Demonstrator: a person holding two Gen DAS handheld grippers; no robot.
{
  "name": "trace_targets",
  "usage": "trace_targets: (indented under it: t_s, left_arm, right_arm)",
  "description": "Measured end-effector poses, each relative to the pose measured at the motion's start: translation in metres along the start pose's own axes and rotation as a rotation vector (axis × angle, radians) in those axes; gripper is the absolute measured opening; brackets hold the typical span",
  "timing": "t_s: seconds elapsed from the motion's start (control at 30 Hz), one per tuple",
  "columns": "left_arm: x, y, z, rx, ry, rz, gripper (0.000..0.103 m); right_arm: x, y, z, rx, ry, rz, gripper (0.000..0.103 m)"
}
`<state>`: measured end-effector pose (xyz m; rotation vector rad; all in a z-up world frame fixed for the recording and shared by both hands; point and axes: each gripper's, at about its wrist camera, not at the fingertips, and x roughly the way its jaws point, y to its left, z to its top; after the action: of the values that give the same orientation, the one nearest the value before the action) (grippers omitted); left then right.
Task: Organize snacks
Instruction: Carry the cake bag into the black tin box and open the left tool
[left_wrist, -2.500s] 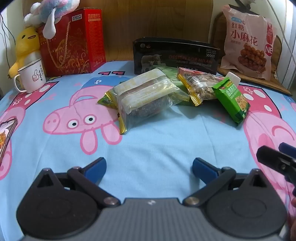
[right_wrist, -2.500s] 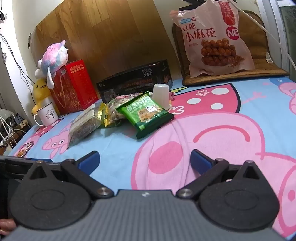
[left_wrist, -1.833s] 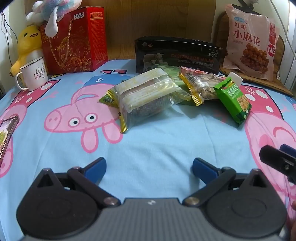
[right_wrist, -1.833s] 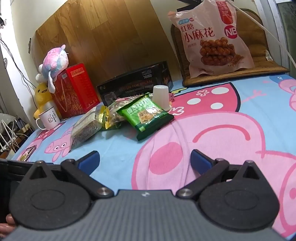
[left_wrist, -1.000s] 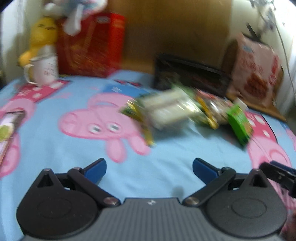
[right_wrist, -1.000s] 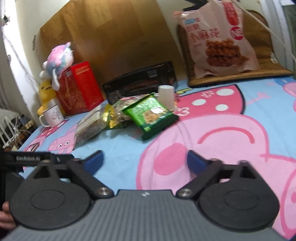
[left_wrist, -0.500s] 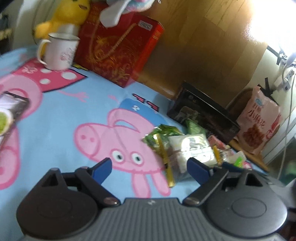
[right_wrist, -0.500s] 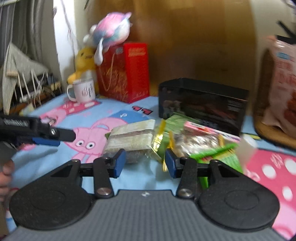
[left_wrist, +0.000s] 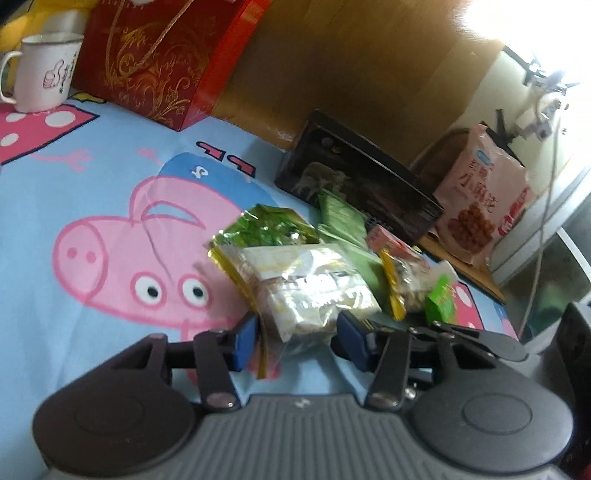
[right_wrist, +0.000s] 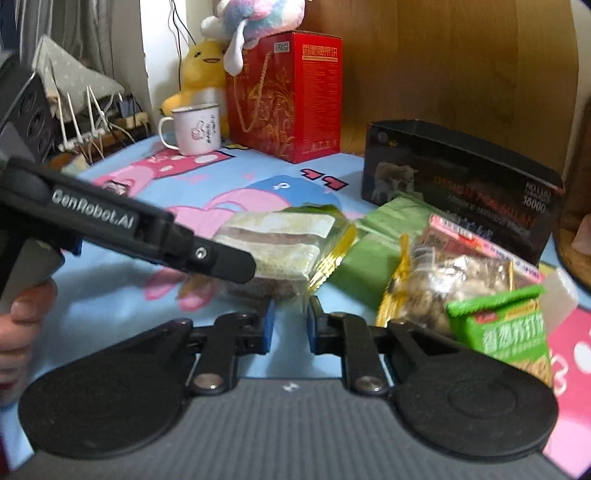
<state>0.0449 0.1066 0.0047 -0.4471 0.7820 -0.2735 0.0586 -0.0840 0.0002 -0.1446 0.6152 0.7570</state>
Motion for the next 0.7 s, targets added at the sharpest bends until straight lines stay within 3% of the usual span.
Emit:
trace_targets:
  t_s: [0.13,0.3,0.47,0.6,0.7]
  left_arm:
    - [-0.018,-0.021,0.011,0.054,-0.052,0.001,0.045]
    - [-0.013,-0.066,0.061,0.177,-0.138,-0.017,0.046]
    - [0.04,-0.105,0.119,0.259,-0.185,-0.025,0.047]
    - [0.093,-0.111,0.15,0.269,-0.164,0.027,0.047]
    - [0.114,-0.106,0.153,0.238,-0.154,0.058,0.045]
  right_arm:
    - [-0.015,0.004,0.006,-0.003,-0.062,-0.007,0.019]
    - [-0.03,-0.022,0.038,0.021,-0.204,-0.093,0.019]
    - [-0.016,-0.076,0.073,0.063,-0.297,-0.229,0.02]
    - [0.014,-0.105,0.082,0.099,-0.275,-0.295,0.02]
    - [0.033,-0.105,0.077,0.044,-0.252,-0.337,0.03]
